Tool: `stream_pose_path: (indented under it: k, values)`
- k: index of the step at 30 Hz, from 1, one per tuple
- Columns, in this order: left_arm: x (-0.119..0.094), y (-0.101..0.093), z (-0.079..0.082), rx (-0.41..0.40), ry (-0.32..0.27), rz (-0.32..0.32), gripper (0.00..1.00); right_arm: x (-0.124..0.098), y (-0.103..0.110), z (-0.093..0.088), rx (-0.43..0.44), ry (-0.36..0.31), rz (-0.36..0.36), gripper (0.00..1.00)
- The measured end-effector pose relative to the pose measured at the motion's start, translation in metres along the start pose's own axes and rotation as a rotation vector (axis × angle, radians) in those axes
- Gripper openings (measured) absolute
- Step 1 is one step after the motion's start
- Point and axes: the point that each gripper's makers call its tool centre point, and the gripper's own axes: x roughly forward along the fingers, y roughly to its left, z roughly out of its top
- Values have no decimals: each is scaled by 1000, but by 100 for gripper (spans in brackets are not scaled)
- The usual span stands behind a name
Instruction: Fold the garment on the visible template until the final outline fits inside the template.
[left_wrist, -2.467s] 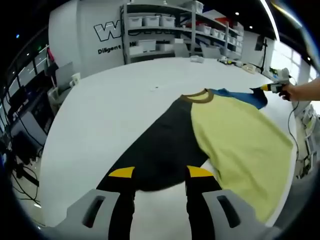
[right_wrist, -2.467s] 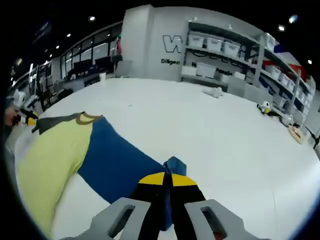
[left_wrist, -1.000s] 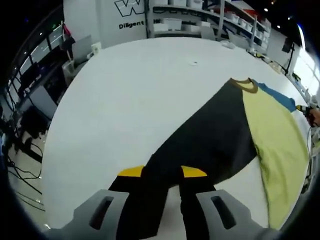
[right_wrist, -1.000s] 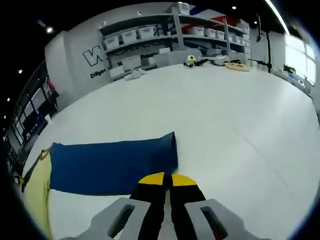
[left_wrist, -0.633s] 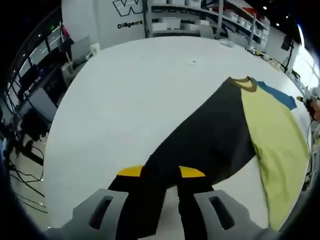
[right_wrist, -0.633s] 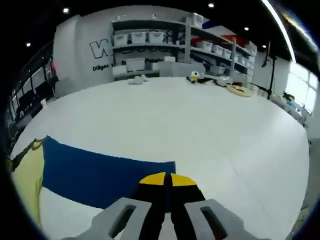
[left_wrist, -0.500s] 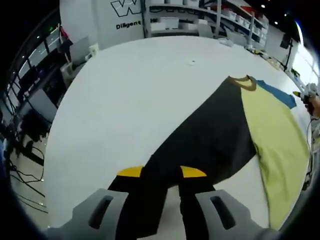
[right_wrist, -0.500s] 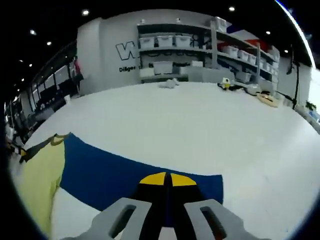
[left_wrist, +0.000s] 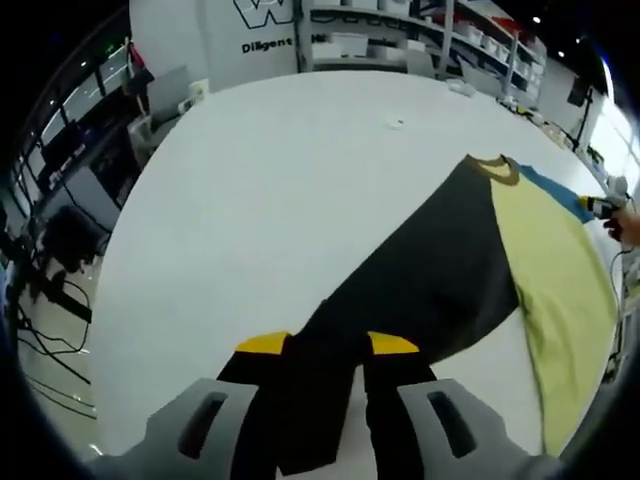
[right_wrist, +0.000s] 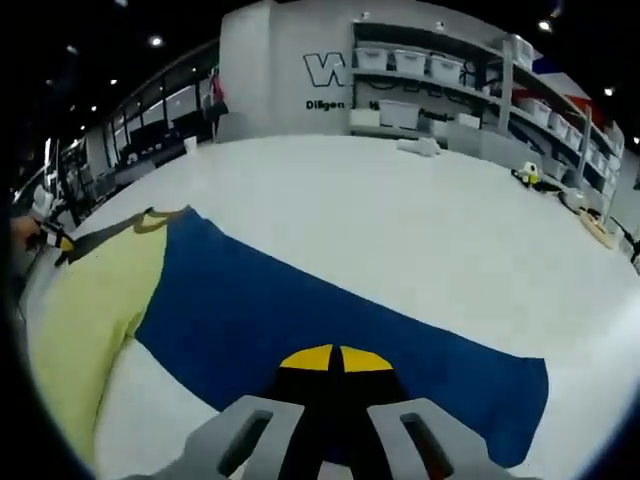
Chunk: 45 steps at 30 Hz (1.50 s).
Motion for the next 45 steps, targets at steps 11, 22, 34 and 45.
stream_pose_path:
  k: [11, 22, 34, 45]
  values:
    - [-25, 36, -2, -97, -60, 52, 30, 2, -13, -1, -21, 26, -19, 0]
    - [-54, 25, -33, -135, -57, -14, 33, 2, -12, 0, -13, 30, -15, 0]
    - [-34, 0, -56, 144, 52, -33, 24, 1, -10, 1, -19, 36, -14, 0]
    - [-60, -13, -36, 30, 72, -170, 1, 0, -9, 2, -5, 26, -10, 0]
